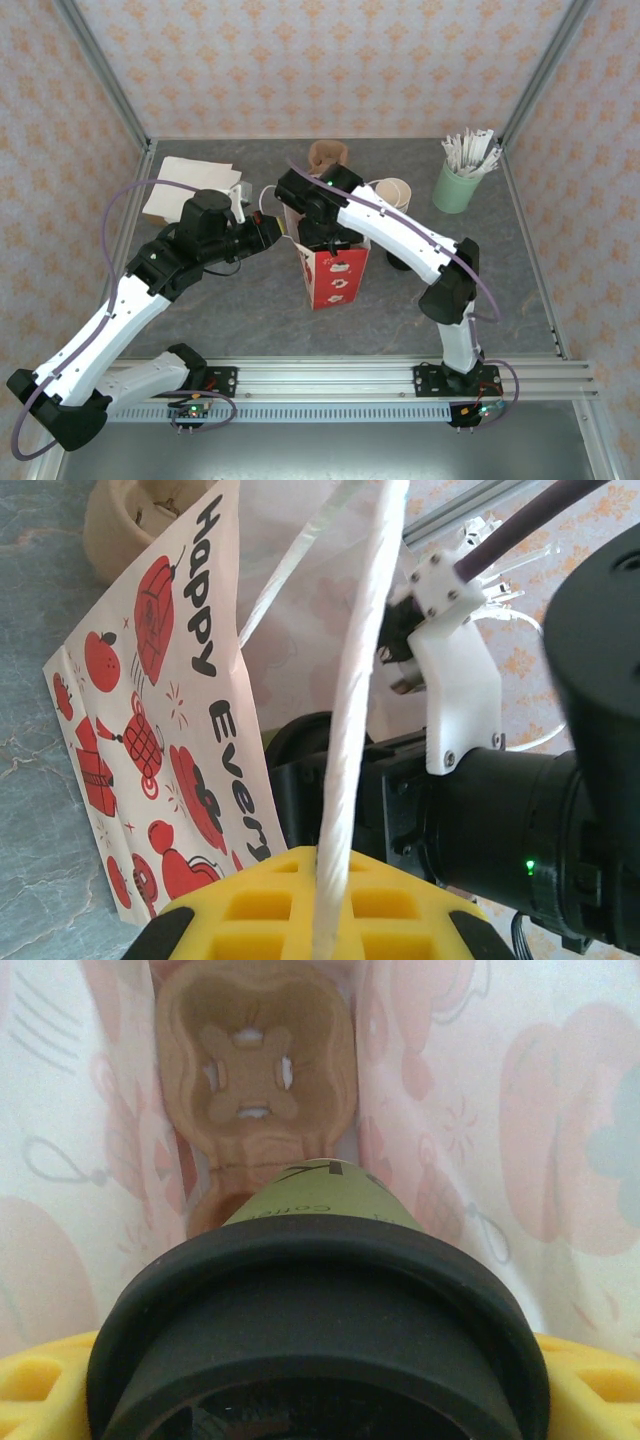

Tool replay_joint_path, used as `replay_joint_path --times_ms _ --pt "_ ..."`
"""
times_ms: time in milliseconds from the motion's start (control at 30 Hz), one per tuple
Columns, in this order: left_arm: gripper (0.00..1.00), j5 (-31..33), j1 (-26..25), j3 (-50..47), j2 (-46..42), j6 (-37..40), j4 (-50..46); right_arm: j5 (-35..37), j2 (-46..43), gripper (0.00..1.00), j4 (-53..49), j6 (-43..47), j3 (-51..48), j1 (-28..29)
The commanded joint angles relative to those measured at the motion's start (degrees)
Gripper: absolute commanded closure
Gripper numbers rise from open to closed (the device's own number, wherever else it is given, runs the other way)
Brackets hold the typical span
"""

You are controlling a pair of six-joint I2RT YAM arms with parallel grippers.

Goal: Pack the takeout coffee

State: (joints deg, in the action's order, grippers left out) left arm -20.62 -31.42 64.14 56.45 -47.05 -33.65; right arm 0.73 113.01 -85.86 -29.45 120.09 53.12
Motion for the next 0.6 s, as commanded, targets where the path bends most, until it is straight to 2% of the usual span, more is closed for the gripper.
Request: replay_joint_path --times_ms 0,567 --pt "0.96 1.1 0.0 0.9 -0.1 0.5 -1.0 -2.2 -2.5 0.32 0.3 1.0 -2.1 -0.5" --pt "0.96 1.3 0.0 0.9 -0.1 0.8 -1.9 -8.6 -1.5 0.32 5.1 2.6 -9.0 -2.3"
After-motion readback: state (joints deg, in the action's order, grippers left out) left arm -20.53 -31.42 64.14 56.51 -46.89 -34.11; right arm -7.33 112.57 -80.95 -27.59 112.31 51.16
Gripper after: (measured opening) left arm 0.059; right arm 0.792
